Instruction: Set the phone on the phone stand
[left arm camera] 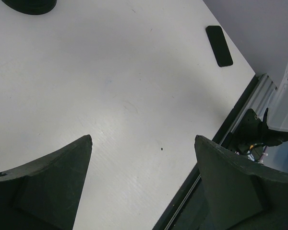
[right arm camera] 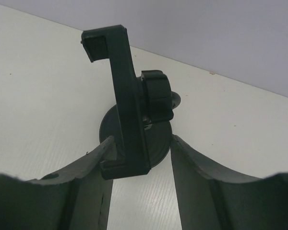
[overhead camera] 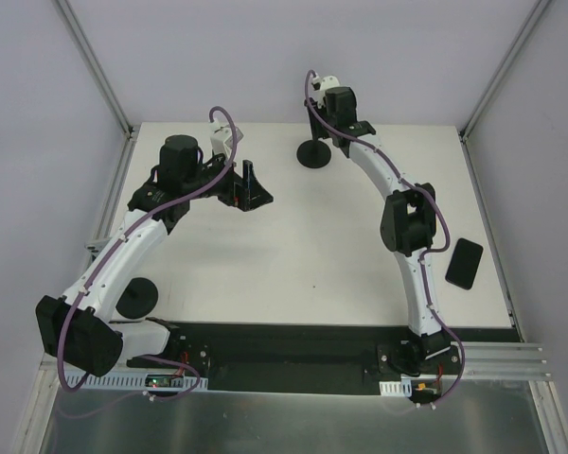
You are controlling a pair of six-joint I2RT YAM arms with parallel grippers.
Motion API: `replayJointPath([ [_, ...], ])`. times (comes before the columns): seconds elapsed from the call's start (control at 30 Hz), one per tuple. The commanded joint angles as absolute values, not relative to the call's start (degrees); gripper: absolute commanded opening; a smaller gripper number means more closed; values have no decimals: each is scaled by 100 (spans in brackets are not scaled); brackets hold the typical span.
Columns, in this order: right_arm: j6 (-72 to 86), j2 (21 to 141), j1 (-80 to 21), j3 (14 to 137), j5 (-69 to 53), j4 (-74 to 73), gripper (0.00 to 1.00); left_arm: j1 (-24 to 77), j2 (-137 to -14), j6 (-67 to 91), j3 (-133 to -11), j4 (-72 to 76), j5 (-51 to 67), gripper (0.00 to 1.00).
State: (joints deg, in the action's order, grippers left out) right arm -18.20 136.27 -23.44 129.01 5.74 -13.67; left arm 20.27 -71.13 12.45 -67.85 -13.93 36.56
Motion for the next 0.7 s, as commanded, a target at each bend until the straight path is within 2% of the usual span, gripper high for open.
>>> replayJointPath([
  [0.0, -1837, 13342, -2338, 13263, 642, -1143, 48, 2057, -7084, 1230, -6759, -1151, 3665, 86],
  [0.17, -1889, 13280, -2347, 13236, 615, -1160, 44, 2057, -7128, 1213, -6750, -1151, 3639, 86],
  [0.23, -1916, 13254, -2347, 13271, 554, -1204, 38, 2057, -7163, 1213, -6750, -1151, 3665, 87],
  [0.3, -1916, 13245, -2329, 13411, 527, -1371, 27, 2048, -7207, 1239, -6741, -1151, 3691, 90],
  [0.4, -1960, 13184, -2338, 13412, 527, -1450, 17, 2057, -7304, 1292, -6750, -1143, 3753, 91],
  [0.47, -2004, 13157, -2347, 13403, 510, -1485, 3, 2057, -7347, 1310, -6750, -1134, 3788, 90],
  [0.6, -2188, 12921, -2338, 13334, 55, -1757, 0, 2057, -7391, 1301, -6750, -1134, 3797, 89],
  [0.67, -2476, 12466, -2347, 12782, -499, -1749, 1, 2057, -7409, 1292, -6741, -1134, 3788, 89],
])
